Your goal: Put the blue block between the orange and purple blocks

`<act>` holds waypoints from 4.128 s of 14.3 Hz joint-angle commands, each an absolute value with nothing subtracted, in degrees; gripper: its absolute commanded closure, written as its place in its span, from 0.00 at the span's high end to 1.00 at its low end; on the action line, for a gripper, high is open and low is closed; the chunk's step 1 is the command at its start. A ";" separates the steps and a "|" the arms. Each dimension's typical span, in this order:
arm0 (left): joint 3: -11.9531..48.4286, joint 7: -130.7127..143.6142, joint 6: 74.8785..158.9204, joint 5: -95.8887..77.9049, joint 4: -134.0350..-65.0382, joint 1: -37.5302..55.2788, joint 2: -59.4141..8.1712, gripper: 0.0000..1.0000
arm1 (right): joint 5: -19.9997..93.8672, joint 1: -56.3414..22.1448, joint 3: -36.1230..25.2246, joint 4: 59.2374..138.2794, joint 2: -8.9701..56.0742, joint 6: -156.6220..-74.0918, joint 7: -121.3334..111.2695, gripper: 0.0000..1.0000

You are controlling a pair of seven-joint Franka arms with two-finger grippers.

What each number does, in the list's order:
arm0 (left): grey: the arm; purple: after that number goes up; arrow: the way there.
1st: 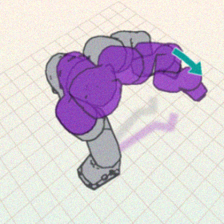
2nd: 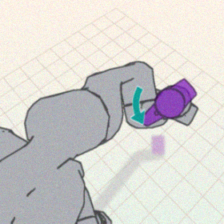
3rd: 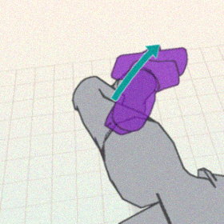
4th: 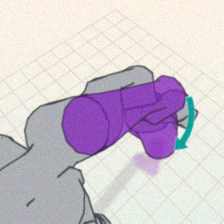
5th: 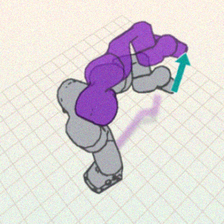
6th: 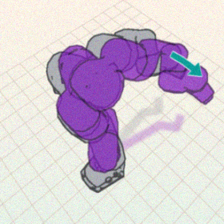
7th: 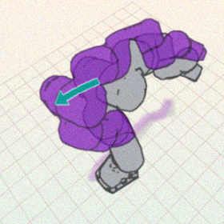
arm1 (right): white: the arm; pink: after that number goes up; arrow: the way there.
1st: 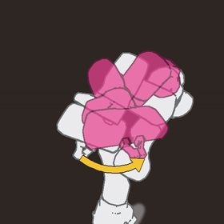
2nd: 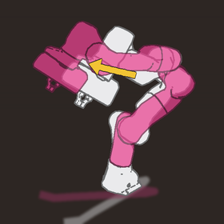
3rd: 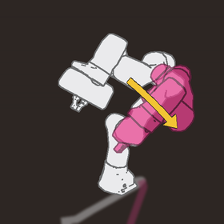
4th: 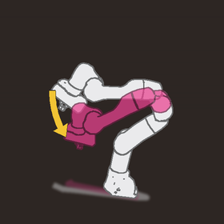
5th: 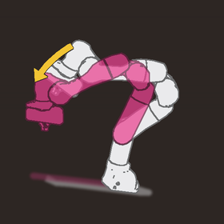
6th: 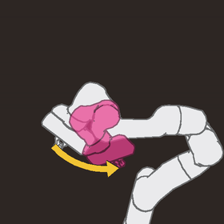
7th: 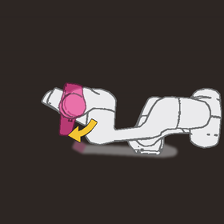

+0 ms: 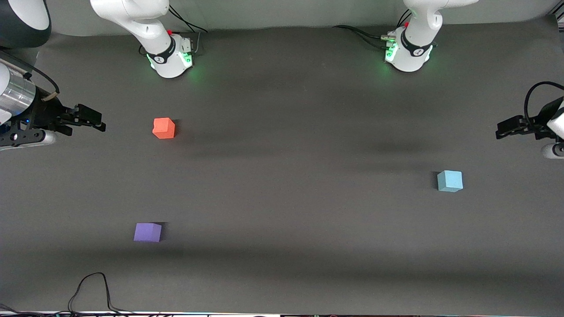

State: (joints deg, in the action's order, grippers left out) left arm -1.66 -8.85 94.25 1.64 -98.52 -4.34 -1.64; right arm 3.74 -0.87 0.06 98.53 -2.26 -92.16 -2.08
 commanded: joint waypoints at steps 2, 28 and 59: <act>-1.41 -10.20 98.94 2.37 -103.61 -4.04 0.00 1.00 | 2.72 -1.58 -0.44 97.65 -1.67 -91.49 -3.25 1.00; -1.41 -14.77 152.93 2.46 -124.98 -4.13 -24.61 0.38 | 2.72 -1.67 -0.44 98.00 -1.67 -91.41 -3.25 1.00; 0.97 60.91 126.11 7.03 -76.38 49.75 -49.03 0.33 | 2.81 -1.76 -0.44 98.00 -1.67 -91.41 -3.16 1.00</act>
State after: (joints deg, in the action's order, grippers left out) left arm 2.05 59.82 124.97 5.89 -79.27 49.06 -46.35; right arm 3.74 -1.02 0.07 98.58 -1.78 -92.08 -2.26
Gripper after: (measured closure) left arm 0.471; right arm 0.000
